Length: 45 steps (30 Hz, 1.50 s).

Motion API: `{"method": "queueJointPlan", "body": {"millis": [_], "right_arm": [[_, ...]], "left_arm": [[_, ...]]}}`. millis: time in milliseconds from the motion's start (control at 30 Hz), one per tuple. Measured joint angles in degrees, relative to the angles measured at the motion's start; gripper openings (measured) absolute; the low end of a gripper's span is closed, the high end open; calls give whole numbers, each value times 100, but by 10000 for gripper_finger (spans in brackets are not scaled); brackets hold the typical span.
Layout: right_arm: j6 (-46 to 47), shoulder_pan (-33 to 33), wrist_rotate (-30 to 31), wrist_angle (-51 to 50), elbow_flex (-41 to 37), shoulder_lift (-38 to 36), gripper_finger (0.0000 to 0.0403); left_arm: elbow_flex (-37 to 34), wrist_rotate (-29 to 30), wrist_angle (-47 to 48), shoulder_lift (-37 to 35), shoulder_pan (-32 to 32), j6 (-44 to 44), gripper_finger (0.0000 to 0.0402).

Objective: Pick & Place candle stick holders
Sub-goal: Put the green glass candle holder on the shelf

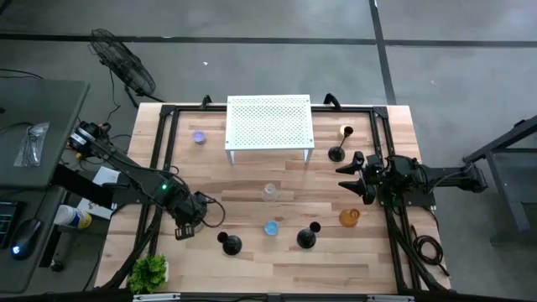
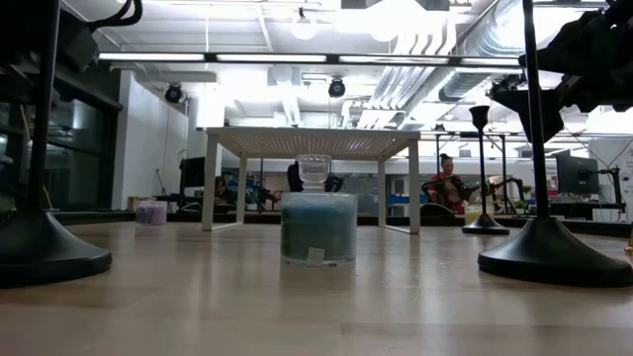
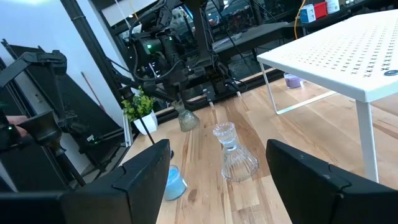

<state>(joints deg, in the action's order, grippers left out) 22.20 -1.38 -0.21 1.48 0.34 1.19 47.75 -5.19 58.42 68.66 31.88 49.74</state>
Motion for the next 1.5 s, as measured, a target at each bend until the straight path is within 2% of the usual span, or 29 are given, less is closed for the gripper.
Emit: {"method": "queueJointPlan", "body": {"millis": [400,567,800,933,1300,1500], "right_arm": [[2,-1,1,0,2,0,260],[1,-1,0,0,1,0,260],[2,1,2,2,2,0,260],[1,-1,2,2,1,0,260],[1,1,2,2,1,0,260],[0,-1,1,2,1,0,260]], "left_arm": [[767,-66,797,-26,-65,1741,20],[1301,-70,1226,-92,-396,2253,20],[2228,224,2092,-148,-1167,2260,20],[2711,326,2497,-137,-1805,1956,20],[3524,310,2622,-115,-3867,313,20],[4183,170,2678,249,-5025,-730,20]]}}
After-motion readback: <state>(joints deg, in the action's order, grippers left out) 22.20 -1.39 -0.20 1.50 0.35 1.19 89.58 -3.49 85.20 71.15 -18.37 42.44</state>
